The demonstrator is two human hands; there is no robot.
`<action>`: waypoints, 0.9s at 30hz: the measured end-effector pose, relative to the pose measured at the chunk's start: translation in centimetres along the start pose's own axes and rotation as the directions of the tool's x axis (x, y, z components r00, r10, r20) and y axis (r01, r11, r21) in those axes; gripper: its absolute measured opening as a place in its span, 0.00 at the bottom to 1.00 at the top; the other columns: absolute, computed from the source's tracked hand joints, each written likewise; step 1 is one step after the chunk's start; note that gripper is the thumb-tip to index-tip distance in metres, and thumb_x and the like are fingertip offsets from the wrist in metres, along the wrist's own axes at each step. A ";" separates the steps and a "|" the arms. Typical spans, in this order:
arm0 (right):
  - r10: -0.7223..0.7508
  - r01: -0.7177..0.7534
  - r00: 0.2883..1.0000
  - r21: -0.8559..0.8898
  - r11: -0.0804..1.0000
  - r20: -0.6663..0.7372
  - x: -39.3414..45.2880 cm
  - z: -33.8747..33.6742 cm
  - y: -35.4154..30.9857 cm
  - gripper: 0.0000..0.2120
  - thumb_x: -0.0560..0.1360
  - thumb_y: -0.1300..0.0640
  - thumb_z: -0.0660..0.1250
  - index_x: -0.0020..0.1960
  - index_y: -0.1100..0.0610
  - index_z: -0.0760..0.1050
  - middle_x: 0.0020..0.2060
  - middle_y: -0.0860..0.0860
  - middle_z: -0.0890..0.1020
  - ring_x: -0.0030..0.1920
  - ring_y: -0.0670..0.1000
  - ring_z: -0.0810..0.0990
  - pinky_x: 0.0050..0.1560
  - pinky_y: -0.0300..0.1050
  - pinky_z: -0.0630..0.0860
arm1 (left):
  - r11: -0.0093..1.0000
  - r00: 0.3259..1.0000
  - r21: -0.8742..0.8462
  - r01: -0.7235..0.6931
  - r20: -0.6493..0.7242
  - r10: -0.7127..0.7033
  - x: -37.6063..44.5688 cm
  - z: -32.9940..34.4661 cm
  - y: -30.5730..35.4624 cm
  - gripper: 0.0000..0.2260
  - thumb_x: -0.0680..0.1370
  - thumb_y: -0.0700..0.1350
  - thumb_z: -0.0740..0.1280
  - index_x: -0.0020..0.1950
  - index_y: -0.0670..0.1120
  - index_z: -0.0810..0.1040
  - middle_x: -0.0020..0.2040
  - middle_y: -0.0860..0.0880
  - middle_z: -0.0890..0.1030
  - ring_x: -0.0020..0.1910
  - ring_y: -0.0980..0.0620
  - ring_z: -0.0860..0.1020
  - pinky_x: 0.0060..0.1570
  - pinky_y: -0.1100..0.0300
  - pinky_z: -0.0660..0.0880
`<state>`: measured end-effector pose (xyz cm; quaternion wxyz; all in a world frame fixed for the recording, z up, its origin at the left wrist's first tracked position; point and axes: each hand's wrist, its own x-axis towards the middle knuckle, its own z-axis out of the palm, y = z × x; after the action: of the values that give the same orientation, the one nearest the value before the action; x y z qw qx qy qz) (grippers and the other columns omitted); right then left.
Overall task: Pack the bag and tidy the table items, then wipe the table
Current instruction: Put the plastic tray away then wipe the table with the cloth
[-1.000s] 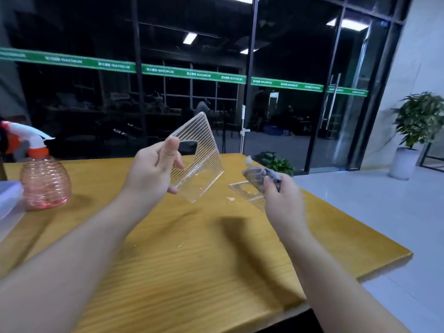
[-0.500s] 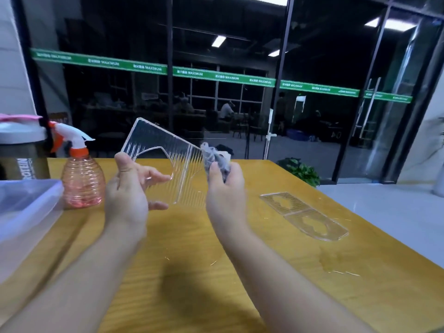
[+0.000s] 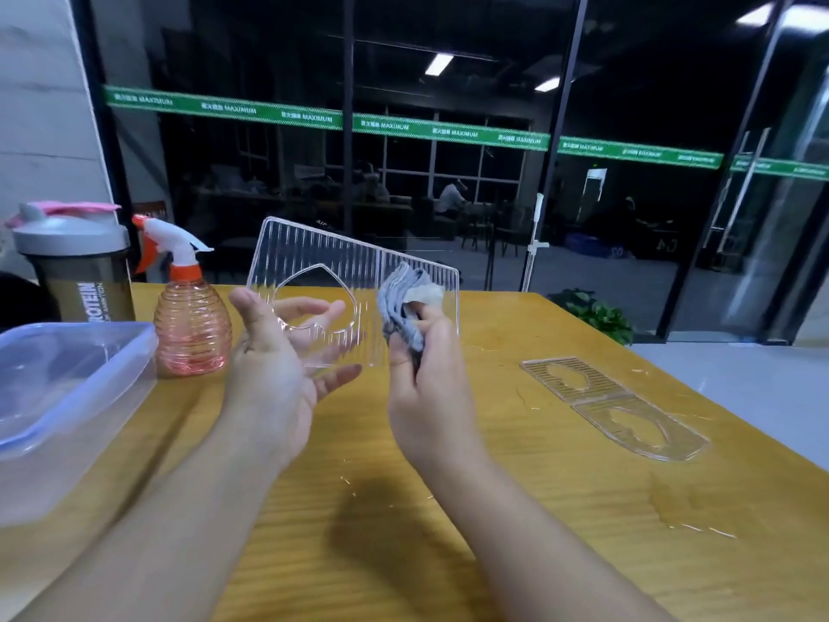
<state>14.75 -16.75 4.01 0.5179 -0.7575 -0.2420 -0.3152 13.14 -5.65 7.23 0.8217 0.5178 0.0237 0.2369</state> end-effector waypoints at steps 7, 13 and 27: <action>-0.039 0.072 0.967 -0.121 0.990 0.253 -0.5 0.7 0.6 0.22 0.77 0.40 0.52 0.58 0.58 0.67 0.62 0.58 0.69 0.65 0.59 0.68 0.63 0.55 0.68 | 1.000 0.997 0.018 0.004 0.079 -0.006 -0.2 -0.1 0.1 0.29 0.75 0.68 0.42 0.48 0.55 0.79 0.48 0.48 0.84 0.43 0.46 0.83 0.43 0.52 0.76; -0.061 0.095 0.972 -0.143 0.985 0.225 -0.2 0.4 0.6 0.11 0.78 0.51 0.57 0.48 0.60 0.70 0.55 0.51 0.72 0.55 0.52 0.73 0.52 0.45 0.71 | 0.999 0.990 -0.041 -0.018 0.135 0.024 -0.4 -0.4 -0.3 0.11 0.79 0.53 0.57 0.56 0.58 0.77 0.54 0.45 0.81 0.43 0.51 0.83 0.44 0.50 0.78; 0.301 -0.294 0.940 0.068 0.953 -0.161 0.5 -0.8 0.8 0.15 0.78 0.52 0.62 0.62 0.57 0.67 0.70 0.50 0.65 0.75 0.49 0.53 0.72 0.51 0.57 | 0.980 0.974 -0.154 -0.128 0.168 0.153 -1.6 0.6 -0.5 0.11 0.80 0.51 0.56 0.57 0.58 0.75 0.52 0.49 0.83 0.47 0.46 0.83 0.44 0.54 0.78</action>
<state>15.48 -17.74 4.09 0.5945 -0.7444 -0.0864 -0.2914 12.04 -6.95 6.73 0.8365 0.4773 -0.1038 0.2483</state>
